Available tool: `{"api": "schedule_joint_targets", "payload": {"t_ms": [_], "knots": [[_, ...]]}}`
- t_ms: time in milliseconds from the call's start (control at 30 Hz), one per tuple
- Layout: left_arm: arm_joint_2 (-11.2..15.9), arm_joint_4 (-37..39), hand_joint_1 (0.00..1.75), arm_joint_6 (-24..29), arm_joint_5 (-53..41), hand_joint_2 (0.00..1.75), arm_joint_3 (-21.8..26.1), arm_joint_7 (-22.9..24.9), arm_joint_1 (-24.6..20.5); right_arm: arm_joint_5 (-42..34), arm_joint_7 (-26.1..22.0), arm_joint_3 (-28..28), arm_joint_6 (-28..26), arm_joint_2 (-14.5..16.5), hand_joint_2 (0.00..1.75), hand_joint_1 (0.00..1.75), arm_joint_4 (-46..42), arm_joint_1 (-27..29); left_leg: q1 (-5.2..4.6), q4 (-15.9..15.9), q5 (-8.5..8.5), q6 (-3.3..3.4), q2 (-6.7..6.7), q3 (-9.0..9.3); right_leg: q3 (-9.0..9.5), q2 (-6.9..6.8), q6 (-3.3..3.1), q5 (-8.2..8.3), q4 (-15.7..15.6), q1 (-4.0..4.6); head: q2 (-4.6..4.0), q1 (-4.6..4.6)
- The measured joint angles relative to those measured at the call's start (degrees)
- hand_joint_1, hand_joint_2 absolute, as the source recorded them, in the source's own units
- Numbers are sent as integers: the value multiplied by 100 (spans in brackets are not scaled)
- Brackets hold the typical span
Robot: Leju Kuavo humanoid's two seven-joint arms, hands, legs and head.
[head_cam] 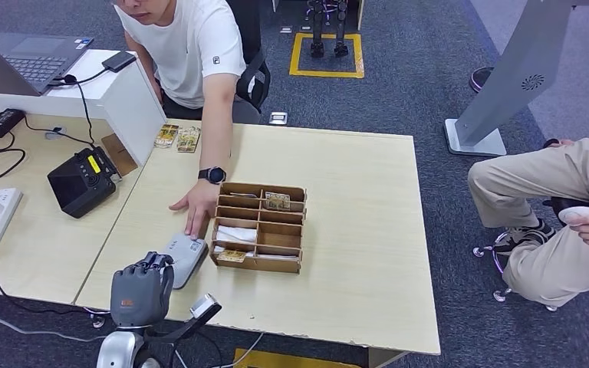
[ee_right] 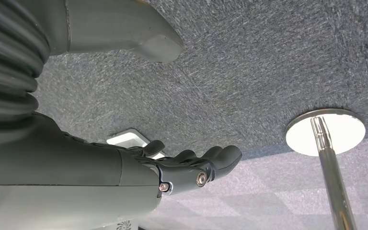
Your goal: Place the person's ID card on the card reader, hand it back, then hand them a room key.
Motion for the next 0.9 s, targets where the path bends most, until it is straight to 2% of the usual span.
{"api": "schedule_joint_targets", "payload": {"t_ms": [367,667,900], "knots": [[191,114,175,0,64,175,-409,499,-70,83,-38,0,1,0,175,0,1,-3,0,0,0,0,-1,0,-1,0,0,0,0,0,0,0],[193,580,175,0,81,175,-459,735,-897,273,-137,2,1,-1,175,0,80,-13,1,0,8,-8,-5,1,2,-4,-7,7,1,0,0,0],[246,985,175,-1,9,175,-509,786,-1164,266,-129,11,1,-15,175,0,171,-16,1,0,7,-8,-3,1,0,-1,-8,7,1,0,0,0]]}}
